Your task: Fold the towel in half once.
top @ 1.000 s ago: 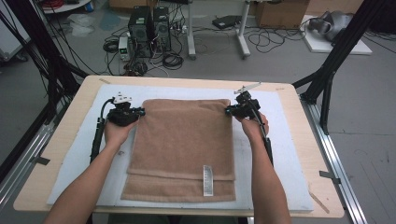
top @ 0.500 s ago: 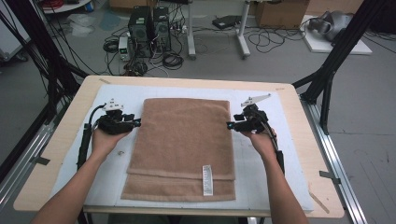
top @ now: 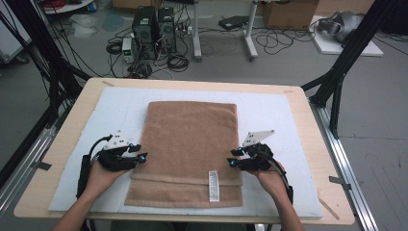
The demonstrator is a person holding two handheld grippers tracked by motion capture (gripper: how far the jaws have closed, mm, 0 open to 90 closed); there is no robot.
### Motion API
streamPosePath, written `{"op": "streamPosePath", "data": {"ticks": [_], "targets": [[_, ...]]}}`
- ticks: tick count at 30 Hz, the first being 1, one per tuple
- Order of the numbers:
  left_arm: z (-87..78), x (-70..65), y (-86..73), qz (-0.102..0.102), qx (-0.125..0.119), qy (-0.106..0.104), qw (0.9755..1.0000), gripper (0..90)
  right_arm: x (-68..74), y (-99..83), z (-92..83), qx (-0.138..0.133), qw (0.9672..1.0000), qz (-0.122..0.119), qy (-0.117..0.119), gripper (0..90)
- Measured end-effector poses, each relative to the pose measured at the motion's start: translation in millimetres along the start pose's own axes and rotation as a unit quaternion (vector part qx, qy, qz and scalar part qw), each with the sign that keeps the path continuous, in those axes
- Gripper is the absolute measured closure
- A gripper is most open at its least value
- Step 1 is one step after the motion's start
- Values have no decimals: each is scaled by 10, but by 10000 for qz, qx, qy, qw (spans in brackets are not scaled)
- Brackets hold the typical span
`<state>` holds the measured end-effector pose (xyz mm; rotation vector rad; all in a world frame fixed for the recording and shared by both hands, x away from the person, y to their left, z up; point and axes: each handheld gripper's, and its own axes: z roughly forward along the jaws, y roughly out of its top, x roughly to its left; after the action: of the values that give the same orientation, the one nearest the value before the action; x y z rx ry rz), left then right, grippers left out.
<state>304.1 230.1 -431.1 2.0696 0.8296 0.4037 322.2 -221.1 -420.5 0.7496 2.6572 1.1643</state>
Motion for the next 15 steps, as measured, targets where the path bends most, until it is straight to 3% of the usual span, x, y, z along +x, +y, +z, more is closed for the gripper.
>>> {"op": "streamPosePath", "data": {"ticks": [5, 7, 11, 15], "targets": [[58, -45, -126, 58, 225, -257, 9994, 629, 31, -79, 74, 187, 9998, 20, 35, 564], [68, -66, -157, 108, 132, -230, 9996, 669, 45, -96, 122, 333, 9994, -82, 59, 619], [70, -70, -149, 144, 135, -200, 9996, 830, 80, -107, 141, 219, 9993, -300, 22, 824], [17, -57, -120, 82, 82, -220, 9997, 856, 82, -78, 111, 226, 9993, -299, 22, 852]]}}
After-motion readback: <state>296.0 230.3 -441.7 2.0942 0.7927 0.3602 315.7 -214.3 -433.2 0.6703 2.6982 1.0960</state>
